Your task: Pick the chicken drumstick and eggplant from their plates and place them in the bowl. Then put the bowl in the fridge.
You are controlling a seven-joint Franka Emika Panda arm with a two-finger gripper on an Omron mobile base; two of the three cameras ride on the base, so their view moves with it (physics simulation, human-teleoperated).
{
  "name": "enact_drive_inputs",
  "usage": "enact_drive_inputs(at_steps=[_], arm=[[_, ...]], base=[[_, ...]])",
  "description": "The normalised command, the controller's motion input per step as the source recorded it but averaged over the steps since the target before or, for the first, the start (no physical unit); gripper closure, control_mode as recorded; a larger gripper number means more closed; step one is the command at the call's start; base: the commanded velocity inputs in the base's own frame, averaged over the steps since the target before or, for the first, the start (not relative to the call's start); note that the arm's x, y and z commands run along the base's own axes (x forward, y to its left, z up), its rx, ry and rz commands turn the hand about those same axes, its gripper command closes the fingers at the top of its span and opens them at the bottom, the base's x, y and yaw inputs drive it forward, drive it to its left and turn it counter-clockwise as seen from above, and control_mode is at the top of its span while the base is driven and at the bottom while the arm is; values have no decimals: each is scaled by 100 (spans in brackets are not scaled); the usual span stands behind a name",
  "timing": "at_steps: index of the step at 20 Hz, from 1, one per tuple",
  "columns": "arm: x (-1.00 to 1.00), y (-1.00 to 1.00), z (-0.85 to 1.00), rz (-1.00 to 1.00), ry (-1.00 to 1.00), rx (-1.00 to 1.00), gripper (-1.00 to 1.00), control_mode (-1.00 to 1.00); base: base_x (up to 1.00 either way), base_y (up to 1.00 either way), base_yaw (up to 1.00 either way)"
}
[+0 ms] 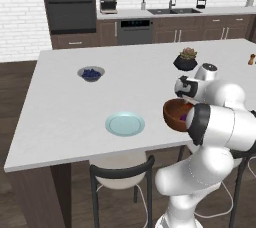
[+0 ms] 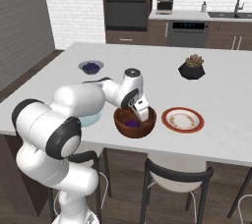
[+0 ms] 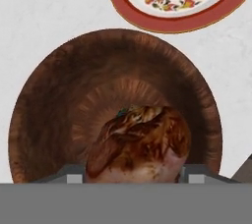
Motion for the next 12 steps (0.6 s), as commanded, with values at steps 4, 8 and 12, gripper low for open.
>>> enact_drive_inputs(at_steps=[4, 8, 12], arm=[[0, 14, -7, 0, 0, 0, -100, -100], [0, 0, 0, 0, 0, 0, -100, -100], [0, 0, 0, 0, -1, 0, -100, -100]], base=[[0, 0, 0], [0, 0, 0], [0, 0, 0]])
